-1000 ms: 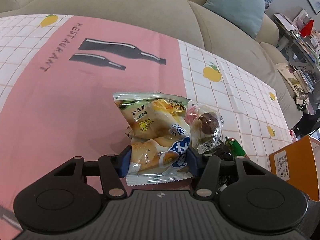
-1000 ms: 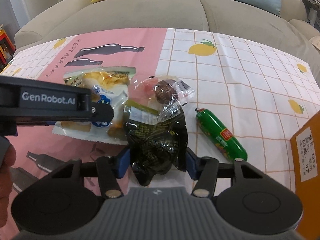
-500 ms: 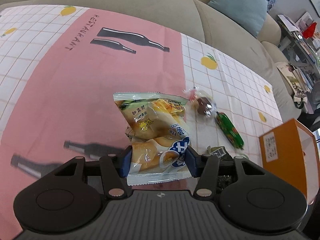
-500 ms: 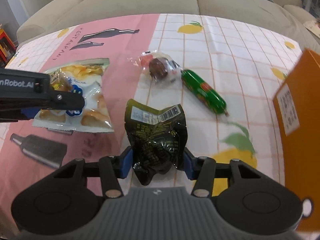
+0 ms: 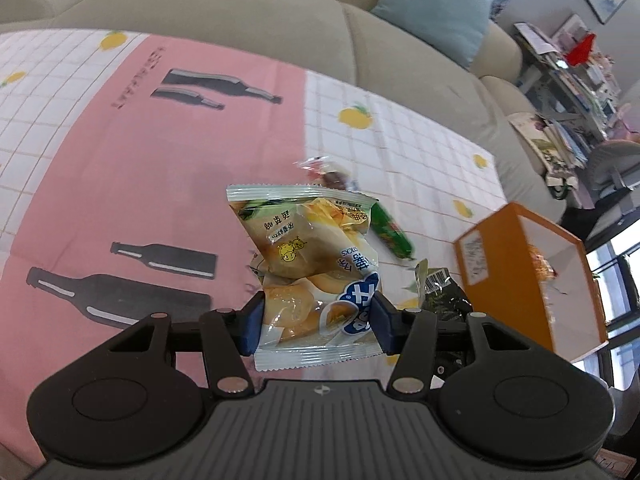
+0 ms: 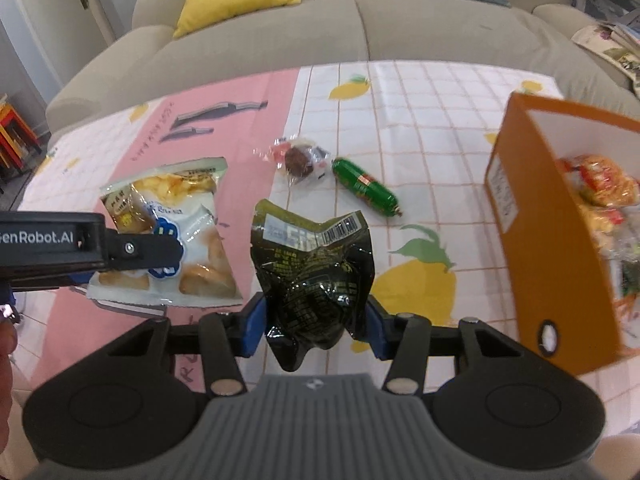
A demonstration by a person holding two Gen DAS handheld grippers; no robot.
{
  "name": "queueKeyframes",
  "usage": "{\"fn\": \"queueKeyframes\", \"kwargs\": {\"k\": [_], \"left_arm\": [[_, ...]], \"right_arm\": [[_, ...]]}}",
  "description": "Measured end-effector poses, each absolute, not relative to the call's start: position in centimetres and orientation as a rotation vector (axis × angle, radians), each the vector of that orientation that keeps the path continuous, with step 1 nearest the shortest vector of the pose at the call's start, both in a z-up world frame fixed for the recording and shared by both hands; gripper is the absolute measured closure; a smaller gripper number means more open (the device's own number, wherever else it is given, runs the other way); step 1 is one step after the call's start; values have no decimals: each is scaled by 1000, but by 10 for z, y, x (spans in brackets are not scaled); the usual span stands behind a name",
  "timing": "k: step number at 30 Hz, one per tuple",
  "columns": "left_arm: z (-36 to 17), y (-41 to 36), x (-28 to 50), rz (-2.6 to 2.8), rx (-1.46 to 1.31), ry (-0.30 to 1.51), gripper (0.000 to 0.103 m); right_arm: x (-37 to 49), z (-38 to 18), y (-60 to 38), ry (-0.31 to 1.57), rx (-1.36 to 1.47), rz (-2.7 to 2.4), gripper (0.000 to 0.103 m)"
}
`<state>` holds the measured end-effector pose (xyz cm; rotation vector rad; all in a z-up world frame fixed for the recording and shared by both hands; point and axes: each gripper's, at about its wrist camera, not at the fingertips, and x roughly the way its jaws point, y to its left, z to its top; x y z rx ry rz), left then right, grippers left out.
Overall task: Organize snacks
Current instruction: 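Carry the bread-roll bag and dark green packet over the box with both tools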
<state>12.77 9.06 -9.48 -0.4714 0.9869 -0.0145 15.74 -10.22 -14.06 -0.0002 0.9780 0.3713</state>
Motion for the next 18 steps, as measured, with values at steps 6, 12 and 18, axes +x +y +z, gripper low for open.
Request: {"fn": "queueKeyframes", "kwargs": {"k": [6,12,18], "left_arm": [[-66,71,122,-55,-449,960,43],[-38,40,123,-128,-400,938,43],[-15,2,136,-230,-348,922,43]], "right_arm": [[144,-107,-128,921,35,378,54],[140,-72,-163,877,45,370,54],[147,-39,-207,840,26,320,54]]}}
